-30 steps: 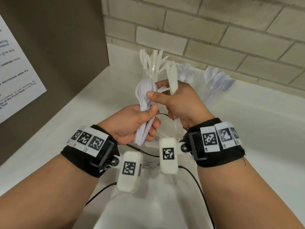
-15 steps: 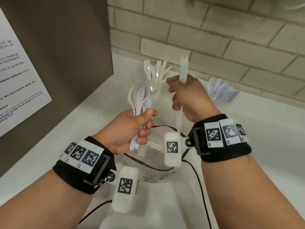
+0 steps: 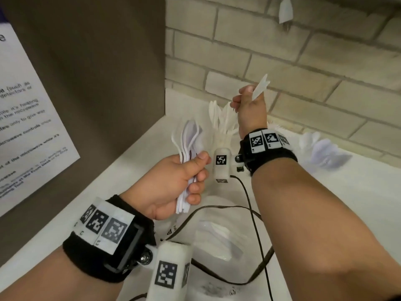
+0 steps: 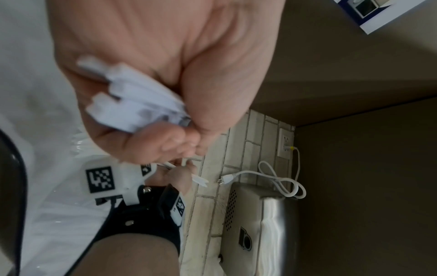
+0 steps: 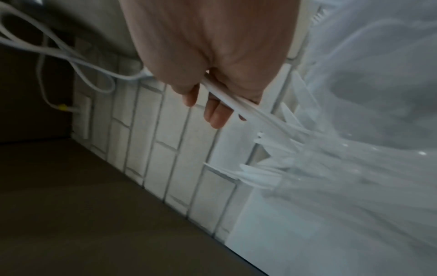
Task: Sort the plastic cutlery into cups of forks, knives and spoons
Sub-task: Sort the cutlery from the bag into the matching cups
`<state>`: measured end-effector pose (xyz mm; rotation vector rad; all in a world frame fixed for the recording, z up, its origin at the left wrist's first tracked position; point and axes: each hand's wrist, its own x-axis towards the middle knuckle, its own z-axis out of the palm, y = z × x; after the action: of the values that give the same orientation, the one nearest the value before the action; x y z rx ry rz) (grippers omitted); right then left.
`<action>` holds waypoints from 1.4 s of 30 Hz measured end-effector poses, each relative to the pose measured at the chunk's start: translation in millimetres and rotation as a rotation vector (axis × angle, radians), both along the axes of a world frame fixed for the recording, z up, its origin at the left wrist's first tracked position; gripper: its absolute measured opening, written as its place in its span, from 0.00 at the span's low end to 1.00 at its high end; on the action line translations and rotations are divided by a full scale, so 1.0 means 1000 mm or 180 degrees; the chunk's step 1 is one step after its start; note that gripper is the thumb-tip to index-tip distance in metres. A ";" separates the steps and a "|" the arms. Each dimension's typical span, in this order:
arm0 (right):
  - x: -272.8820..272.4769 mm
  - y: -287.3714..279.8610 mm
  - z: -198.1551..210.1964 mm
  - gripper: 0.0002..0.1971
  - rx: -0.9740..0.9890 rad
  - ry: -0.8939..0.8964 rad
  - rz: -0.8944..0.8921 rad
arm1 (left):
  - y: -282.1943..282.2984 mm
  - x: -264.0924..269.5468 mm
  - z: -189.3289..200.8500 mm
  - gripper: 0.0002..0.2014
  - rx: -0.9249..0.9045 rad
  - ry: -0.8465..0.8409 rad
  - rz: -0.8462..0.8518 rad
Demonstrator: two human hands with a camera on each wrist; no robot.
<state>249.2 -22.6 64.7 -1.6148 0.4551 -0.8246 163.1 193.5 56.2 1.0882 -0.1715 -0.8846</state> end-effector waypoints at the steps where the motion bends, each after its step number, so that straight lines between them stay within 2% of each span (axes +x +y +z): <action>1: 0.006 -0.001 -0.008 0.09 0.0008 0.0173 0.0022 | -0.002 0.001 0.000 0.09 0.0012 -0.0016 -0.0035; 3: 0.013 -0.004 -0.021 0.07 -0.0102 0.0529 -0.0069 | -0.006 0.004 0.000 0.08 0.0033 -0.0035 -0.0077; 6: 0.013 -0.005 -0.028 0.21 -0.0367 0.0635 -0.0229 | -0.011 0.006 0.000 0.08 0.0078 0.0004 -0.0092; 11: 0.001 -0.002 -0.013 0.31 -0.0854 0.1020 -0.0254 | -0.017 0.003 0.002 0.07 0.0119 0.0003 -0.0131; 14: -0.025 0.008 0.021 0.21 -0.0861 0.0724 -0.0284 | -0.018 -0.002 0.005 0.08 0.0033 -0.0022 -0.0213; 17: -0.072 0.026 0.049 0.04 -0.0468 0.0569 0.0366 | -0.018 -0.009 0.009 0.08 -0.0115 -0.0098 -0.0307; 20: -0.124 0.041 0.059 0.12 -0.0562 0.0797 0.0856 | -0.018 -0.017 0.010 0.09 -0.0198 -0.0193 -0.0423; 23: -0.161 0.048 0.056 0.10 -0.0570 0.0892 0.1121 | -0.021 -0.027 0.008 0.11 -0.0217 -0.0161 -0.0610; 27: -0.183 0.051 0.044 0.16 -0.0374 0.0935 0.0872 | -0.029 -0.040 0.006 0.10 -0.0182 -0.0065 -0.0715; 29: -0.187 0.053 0.038 0.20 -0.0473 0.1167 0.0771 | -0.034 -0.046 0.005 0.09 -0.0023 -0.0214 -0.0666; 32: -0.188 0.057 0.031 0.19 -0.0809 0.1377 0.0700 | -0.042 -0.053 0.004 0.07 0.0300 -0.0587 -0.0579; 36: -0.185 0.061 0.023 0.21 -0.0725 0.1434 0.0567 | -0.044 -0.055 0.000 0.06 0.0414 -0.0709 -0.0594; 38: -0.183 0.062 0.021 0.19 -0.0507 0.1476 0.0583 | -0.043 -0.055 -0.001 0.09 0.0326 -0.0651 -0.0626; 42: -0.181 0.062 0.021 0.12 -0.0059 0.1423 0.0687 | -0.042 -0.052 -0.005 0.24 0.0258 -0.0539 -0.0558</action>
<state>68.1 39.9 85.9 -1.8315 0.5738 -0.3026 111.5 151.8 51.1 1.2378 -0.3792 -0.9620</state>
